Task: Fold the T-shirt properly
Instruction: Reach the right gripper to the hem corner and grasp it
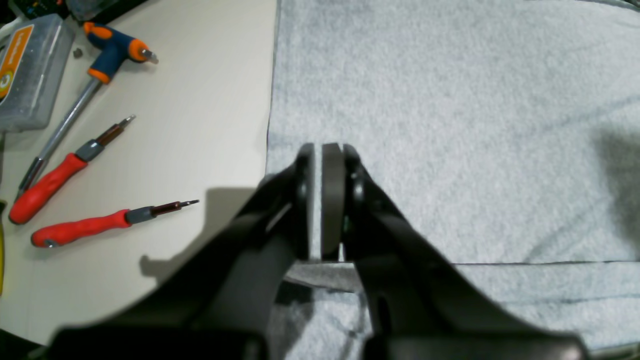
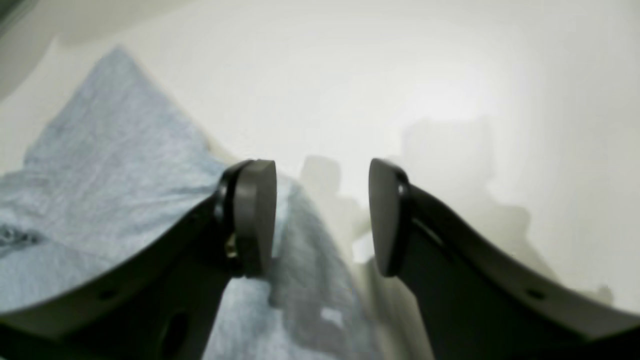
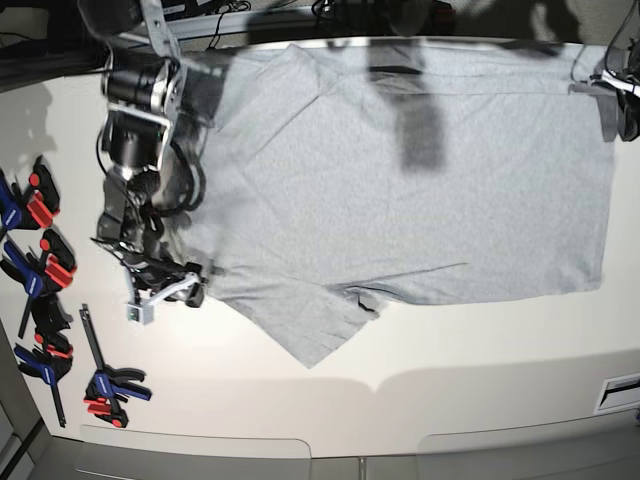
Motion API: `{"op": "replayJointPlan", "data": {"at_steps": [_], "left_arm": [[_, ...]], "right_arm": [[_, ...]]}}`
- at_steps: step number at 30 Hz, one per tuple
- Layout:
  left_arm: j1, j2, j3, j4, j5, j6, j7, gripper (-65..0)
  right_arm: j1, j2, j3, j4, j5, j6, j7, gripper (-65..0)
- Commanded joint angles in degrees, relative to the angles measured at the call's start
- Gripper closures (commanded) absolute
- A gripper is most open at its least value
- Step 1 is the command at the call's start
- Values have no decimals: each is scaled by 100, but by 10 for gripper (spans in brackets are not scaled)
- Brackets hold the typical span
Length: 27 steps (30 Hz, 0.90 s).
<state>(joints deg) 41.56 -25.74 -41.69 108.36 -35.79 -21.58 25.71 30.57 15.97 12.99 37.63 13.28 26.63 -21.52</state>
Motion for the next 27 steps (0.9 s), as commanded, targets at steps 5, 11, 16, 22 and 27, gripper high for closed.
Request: {"op": "replayJointPlan", "data": {"at_steps": [5,11,16,22,27], "left_arm": [[33,-92,-63,90,-31,-4,-133,-16],[17,-92,-63,90,-31,-4,-140,-16],[4,-94,-63,90,-31,-4,-138,-16],[4,-94,-63,90,-31,-4,-138,-16],[2,-94,-63,90,-31,-4,-140,-16]], "right_arm": [[372,85,-415,-625,-525,-227,378,-283],[273,79,-476,-649,-828,-428,345,-283],[243,20,-476,-649,-365,-9,308,-282],[243,-160,-476,-649,-365,260,308,-282],[243,-284,-476,-649,-365,293,343,-245]]}}
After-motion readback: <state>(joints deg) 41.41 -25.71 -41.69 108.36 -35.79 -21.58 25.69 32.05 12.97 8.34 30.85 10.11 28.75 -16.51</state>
